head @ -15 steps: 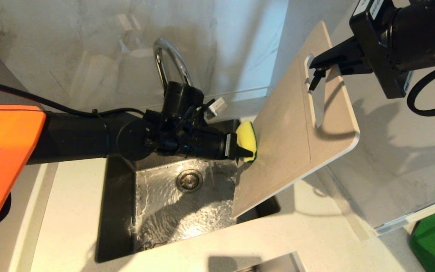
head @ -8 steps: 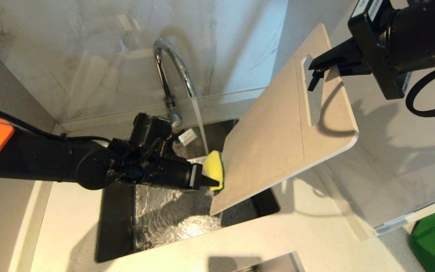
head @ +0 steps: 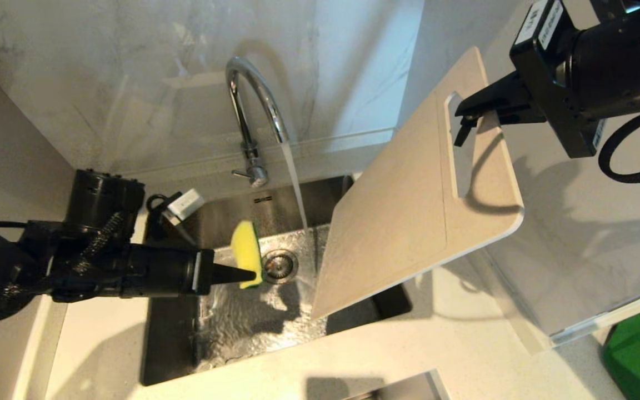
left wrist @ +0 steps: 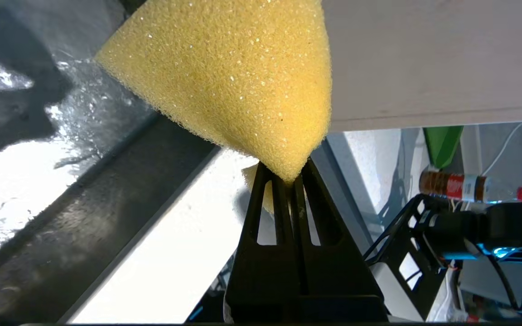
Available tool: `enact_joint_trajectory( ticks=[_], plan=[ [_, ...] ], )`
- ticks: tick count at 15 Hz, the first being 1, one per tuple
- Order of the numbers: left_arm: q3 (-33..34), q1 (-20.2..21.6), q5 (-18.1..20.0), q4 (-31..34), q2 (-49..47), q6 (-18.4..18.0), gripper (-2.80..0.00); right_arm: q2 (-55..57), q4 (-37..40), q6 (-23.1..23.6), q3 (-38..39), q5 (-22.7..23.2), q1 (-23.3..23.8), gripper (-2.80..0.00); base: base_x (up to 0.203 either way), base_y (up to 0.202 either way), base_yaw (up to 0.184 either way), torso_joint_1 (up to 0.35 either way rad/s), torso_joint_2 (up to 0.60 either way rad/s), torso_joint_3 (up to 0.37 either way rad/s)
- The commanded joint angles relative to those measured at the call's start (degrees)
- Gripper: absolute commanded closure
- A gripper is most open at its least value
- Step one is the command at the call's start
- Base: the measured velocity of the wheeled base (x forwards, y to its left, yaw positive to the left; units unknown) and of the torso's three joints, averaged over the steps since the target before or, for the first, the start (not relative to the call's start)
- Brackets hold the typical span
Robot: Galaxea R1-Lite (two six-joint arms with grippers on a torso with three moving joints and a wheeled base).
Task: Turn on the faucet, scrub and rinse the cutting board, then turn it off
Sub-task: Scrub the cutting board underwater
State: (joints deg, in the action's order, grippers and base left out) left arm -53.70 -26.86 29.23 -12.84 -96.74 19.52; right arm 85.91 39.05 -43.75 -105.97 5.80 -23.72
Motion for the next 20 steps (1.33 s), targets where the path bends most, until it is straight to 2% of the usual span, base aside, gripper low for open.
enact_joint_trajectory(
  ticks=[1,4,9,11,13,18,20],
  plan=[
    [2.38,1.34,0.12,0.37,7.92,0.23,0.00,-0.92,1.65,-0.01,0.06,0.00,-0.01,0.00,0.000,0.000,0.000,0.000,0.00,0.000],
    [4.27,1.46,0.21,2.46,12.52,0.26,0.00,-1.00,1.90,-0.28,-0.56,0.01,-0.01,0.00,0.000,0.000,0.000,0.000,0.00,0.000],
    [3.69,1.78,0.07,2.82,13.45,0.35,0.00,-1.25,3.41,0.38,3.51,-0.20,-0.01,0.00,0.000,0.000,0.000,0.000,0.00,0.000],
    [3.26,1.90,-1.08,2.85,14.20,0.34,0.00,-1.10,3.31,3.70,6.22,-0.62,-0.01,0.00,0.000,0.000,0.000,0.000,0.00,0.000],
    [2.83,2.09,-3.59,2.86,14.90,0.49,0.00,-0.70,2.74,6.22,9.71,-3.07,-0.01,0.00,0.000,0.000,0.000,0.000,0.00,0.000],
    [1.85,2.69,-4.09,2.99,16.49,1.05,0.00,-0.69,-2.49,6.59,17.65,-3.94,0.08,0.00,0.000,0.000,0.000,0.000,0.00,0.000],
    [1.32,3.64,-4.13,3.00,16.58,1.04,0.00,-1.26,-6.54,6.77,21.75,-6.05,0.09,0.00,0.000,0.000,0.000,0.000,0.00,0.000]
  ],
)
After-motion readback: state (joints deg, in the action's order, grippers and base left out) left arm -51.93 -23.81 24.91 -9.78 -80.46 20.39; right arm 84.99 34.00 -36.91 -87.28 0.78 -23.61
